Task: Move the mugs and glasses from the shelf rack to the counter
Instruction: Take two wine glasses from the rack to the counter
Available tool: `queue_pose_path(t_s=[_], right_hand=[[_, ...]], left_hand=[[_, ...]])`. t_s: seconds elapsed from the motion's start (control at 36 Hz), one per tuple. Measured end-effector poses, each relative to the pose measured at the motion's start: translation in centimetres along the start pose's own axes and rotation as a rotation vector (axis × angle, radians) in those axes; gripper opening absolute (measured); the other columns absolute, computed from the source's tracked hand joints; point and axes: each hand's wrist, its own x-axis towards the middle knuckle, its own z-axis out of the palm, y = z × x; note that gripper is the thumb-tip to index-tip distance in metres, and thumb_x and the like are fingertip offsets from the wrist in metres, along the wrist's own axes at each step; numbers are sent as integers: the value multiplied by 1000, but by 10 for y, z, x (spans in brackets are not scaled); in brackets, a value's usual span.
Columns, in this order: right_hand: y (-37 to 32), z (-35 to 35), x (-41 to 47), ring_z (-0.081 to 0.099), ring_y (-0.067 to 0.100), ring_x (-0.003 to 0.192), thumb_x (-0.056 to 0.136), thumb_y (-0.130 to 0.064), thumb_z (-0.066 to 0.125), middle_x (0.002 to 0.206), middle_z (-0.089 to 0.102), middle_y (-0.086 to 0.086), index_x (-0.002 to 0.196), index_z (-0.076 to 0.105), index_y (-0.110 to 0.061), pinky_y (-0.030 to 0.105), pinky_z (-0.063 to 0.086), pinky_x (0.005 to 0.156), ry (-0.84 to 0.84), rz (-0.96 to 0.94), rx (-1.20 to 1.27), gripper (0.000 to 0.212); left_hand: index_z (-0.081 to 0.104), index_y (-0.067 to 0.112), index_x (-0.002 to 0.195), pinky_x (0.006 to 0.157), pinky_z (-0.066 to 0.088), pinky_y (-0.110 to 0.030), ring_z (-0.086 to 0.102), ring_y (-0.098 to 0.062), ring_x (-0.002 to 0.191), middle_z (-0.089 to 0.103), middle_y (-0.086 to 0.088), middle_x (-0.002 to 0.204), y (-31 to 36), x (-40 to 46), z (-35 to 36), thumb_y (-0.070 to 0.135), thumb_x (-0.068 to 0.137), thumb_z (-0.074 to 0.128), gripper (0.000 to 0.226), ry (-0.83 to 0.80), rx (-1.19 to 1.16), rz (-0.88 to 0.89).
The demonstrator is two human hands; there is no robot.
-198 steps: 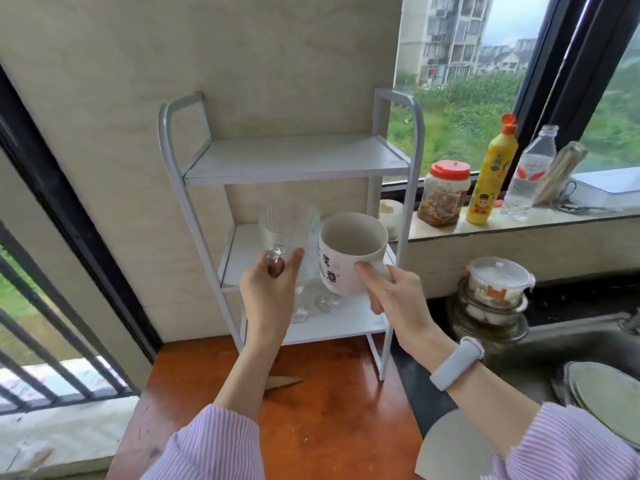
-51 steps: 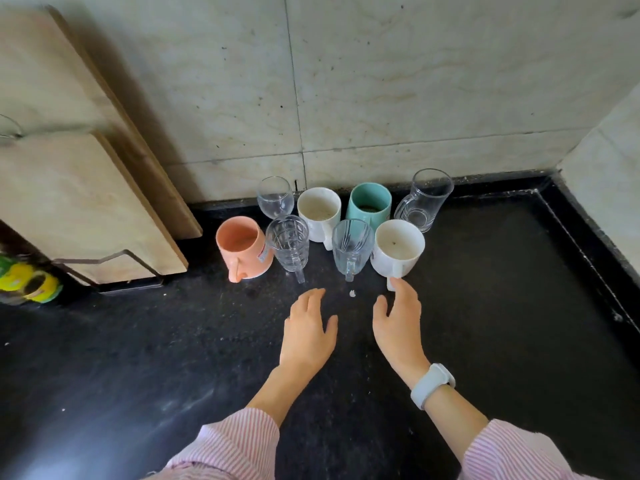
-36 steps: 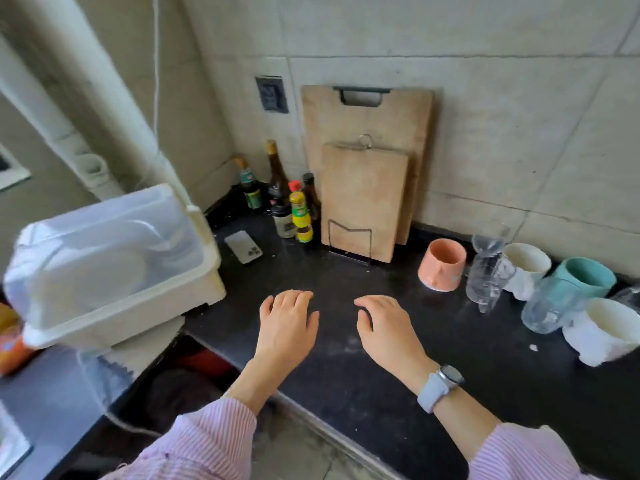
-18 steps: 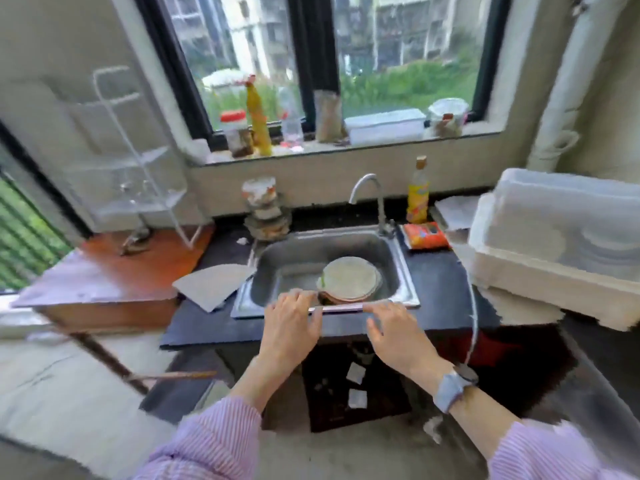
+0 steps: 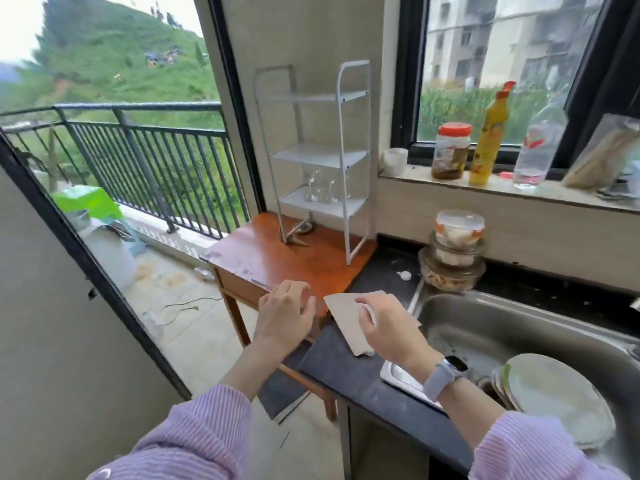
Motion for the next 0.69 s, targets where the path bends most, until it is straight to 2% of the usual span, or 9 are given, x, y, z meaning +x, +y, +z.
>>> queue_pose_path(t_s=[0.14, 0.22, 0.39, 0.53, 0.61, 0.69], right_hand=[[1, 18, 97, 51, 24, 114, 92, -19, 42, 119, 61, 7, 118, 57, -13, 40, 41, 101, 9, 1, 60, 30], [2, 32, 138, 52, 23, 114, 92, -18, 42, 119, 61, 7, 119, 56, -12, 36, 41, 101, -12, -6, 78, 31], [8, 69, 202, 53, 18, 118, 93, -20, 44, 125, 59, 5, 127, 49, -15, 29, 42, 102, -50, 6, 116, 34], [18, 100, 253, 52, 15, 119, 94, -20, 42, 129, 56, 2, 131, 44, -18, 24, 41, 98, -33, 100, 190, 36], [21, 118, 285, 50, 12, 120, 95, -19, 40, 132, 53, 2, 133, 41, -18, 21, 40, 98, 4, 138, 233, 38], [24, 131, 323, 46, 12, 124, 95, -14, 40, 134, 52, 3, 135, 40, -15, 18, 34, 100, 95, 167, 302, 40]], left_hand=[[58, 11, 113, 95, 40, -40, 55, -25, 109, 61, -9, 117, -27, 93, 4, 23, 91, 50, 27, 26, -49, -34], [58, 11, 114, 95, 42, -41, 54, -26, 110, 61, -9, 117, -43, 130, 11, 22, 91, 49, 27, 32, -93, -64], [56, 9, 118, 91, 39, -28, 54, -23, 111, 60, -10, 120, -83, 188, 34, 19, 91, 50, 29, 21, -202, -117], [55, 12, 120, 84, 36, -19, 54, -15, 105, 62, -7, 117, -115, 245, 56, 18, 91, 52, 30, 15, -317, -131], [52, 12, 124, 86, 40, -21, 56, -13, 102, 62, -6, 116, -131, 285, 72, 19, 90, 54, 35, -8, -385, -118], [48, 8, 129, 98, 44, -29, 55, -16, 109, 60, -8, 123, -146, 326, 90, 17, 90, 54, 40, -42, -471, -101]])
